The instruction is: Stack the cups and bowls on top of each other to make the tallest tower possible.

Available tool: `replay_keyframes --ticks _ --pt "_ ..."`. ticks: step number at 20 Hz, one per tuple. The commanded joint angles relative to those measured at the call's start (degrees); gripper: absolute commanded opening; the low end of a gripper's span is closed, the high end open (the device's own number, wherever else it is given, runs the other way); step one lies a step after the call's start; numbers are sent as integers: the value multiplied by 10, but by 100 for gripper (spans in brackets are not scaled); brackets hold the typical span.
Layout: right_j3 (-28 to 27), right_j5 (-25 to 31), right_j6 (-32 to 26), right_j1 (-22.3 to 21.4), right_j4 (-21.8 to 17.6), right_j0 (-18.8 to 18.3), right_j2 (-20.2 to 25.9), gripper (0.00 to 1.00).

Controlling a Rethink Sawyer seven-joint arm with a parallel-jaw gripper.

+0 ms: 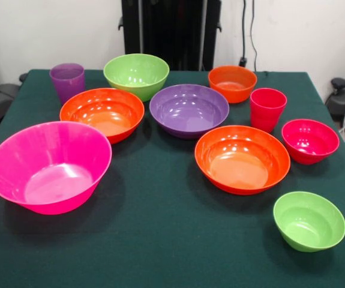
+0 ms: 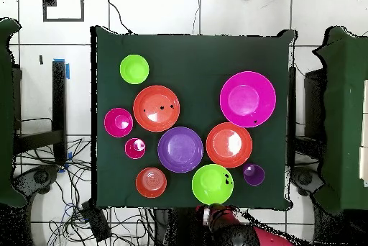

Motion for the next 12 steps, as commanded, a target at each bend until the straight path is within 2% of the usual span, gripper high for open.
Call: replay_keyframes --ticks 1,5,8,12 --pt "13 155 -76 -93 34 31 46 100" --pt "18 220 -122 -164 113 30 50 100" --pt "-5 306 -127 -221 110 56 27 100" --pt "-67 481 -121 -305 121 90 5 100"
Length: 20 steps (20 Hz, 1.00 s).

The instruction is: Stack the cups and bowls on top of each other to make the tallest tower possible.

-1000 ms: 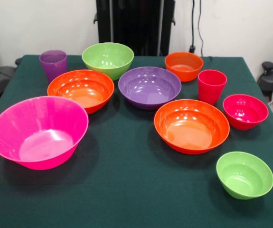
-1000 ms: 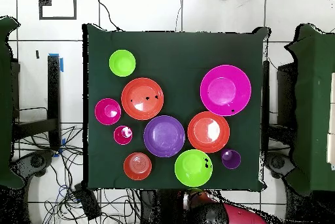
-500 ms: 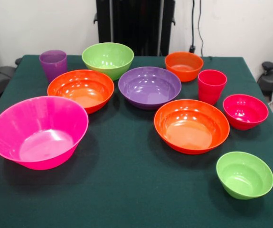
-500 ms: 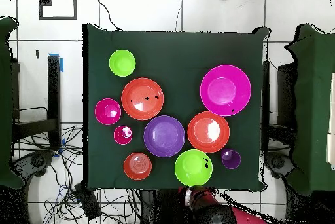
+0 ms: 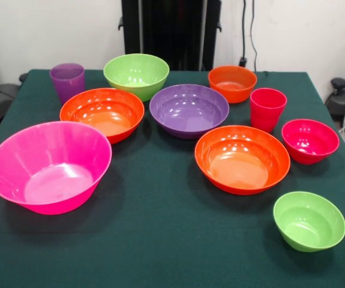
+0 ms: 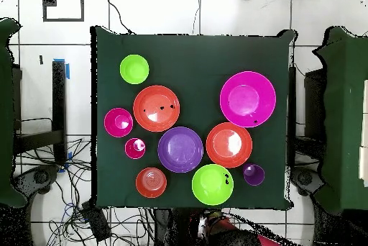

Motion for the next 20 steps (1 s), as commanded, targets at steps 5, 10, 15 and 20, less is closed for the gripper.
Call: replay_keyframes --ticks 5,10,15,20 --pt "-145 416 -81 -188 38 93 -18 100" --pt "-198 487 -59 -191 41 114 -28 100" --pt "-280 544 -31 -178 81 122 -26 100" --pt "-358 639 26 -168 93 137 5 100"
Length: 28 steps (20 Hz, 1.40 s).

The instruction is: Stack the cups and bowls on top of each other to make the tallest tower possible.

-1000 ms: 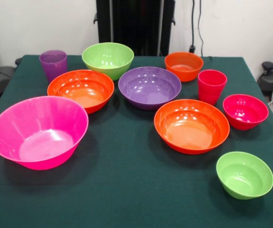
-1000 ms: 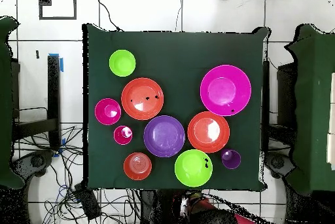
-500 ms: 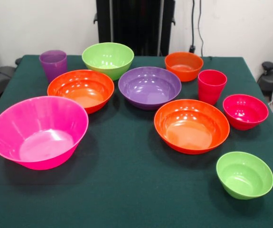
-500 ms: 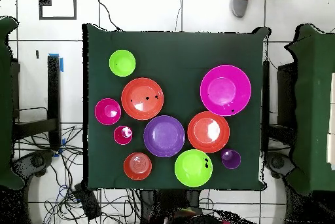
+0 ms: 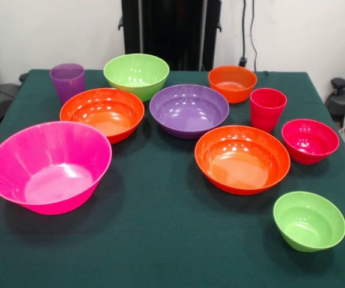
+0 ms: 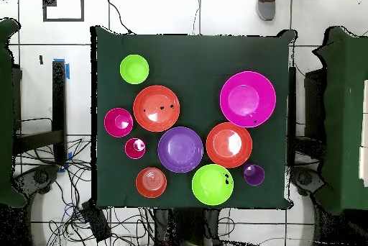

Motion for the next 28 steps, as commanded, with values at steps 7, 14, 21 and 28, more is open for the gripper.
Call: replay_keyframes --ticks 7,14,21,28 --pt "-126 117 190 5 80 104 32 100" --pt "-90 60 226 -1 86 170 7 100" --pt "-48 11 156 6 49 169 -42 100" --pt "-43 13 69 10 29 139 -79 100"
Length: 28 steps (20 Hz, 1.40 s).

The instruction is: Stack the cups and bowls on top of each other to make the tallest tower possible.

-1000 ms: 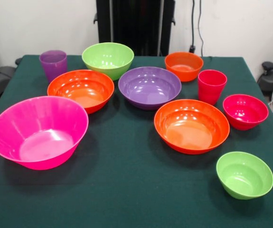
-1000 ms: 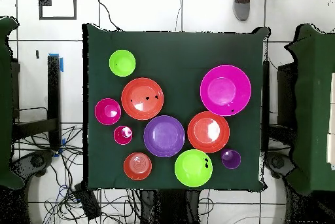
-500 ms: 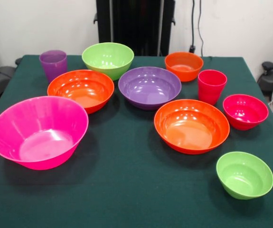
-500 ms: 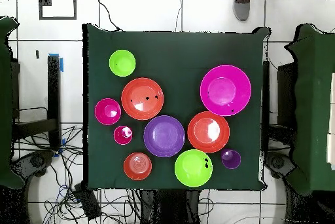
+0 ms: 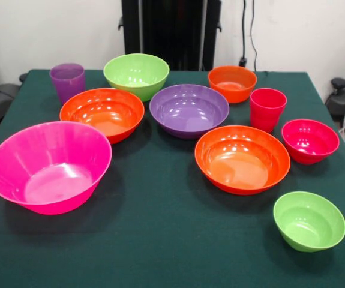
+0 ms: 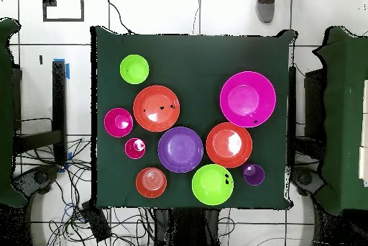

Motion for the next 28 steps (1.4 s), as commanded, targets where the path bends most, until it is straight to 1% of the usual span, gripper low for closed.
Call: replay_keyframes --ticks 1,7,10,13,16,20,23,28 --pt "76 -27 -83 32 -63 -25 -67 100" --pt "69 -20 -141 35 -87 -44 -88 100" --pt "66 -19 -182 38 -97 -56 -100 100" --pt "58 -14 -228 43 -117 -77 -105 100" --pt "54 -16 -274 48 -125 -100 -109 100" --pt "51 -17 -325 55 -132 -131 -110 100" --pt "45 -17 -360 55 -157 -152 -105 100" --pt "32 -19 -411 67 -177 -187 -91 100"
